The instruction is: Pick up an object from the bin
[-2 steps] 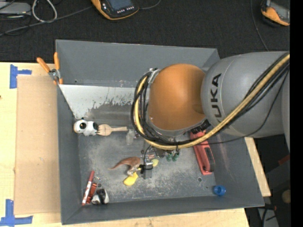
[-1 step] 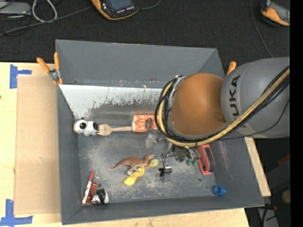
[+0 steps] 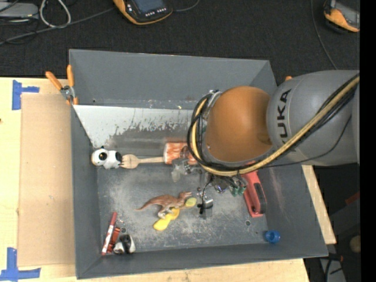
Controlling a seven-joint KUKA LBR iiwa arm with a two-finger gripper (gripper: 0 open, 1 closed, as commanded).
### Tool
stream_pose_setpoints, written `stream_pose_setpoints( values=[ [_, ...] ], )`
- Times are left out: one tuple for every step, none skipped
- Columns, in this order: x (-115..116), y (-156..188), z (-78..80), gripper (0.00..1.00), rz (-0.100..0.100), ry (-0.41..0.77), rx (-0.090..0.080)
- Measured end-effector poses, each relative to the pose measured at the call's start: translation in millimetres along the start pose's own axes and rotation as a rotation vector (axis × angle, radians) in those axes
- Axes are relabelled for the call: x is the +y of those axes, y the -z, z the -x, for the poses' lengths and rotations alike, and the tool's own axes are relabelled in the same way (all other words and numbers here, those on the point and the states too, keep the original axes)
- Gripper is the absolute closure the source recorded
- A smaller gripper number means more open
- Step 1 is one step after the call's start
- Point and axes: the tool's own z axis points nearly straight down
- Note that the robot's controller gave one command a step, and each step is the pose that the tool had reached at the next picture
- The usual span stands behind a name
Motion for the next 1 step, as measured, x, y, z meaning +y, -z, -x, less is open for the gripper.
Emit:
stream_pose_setpoints(
  values=[
    [14.2,-70.0,-2.4,0.0,0.001,0.025,0.005]
  ],
)
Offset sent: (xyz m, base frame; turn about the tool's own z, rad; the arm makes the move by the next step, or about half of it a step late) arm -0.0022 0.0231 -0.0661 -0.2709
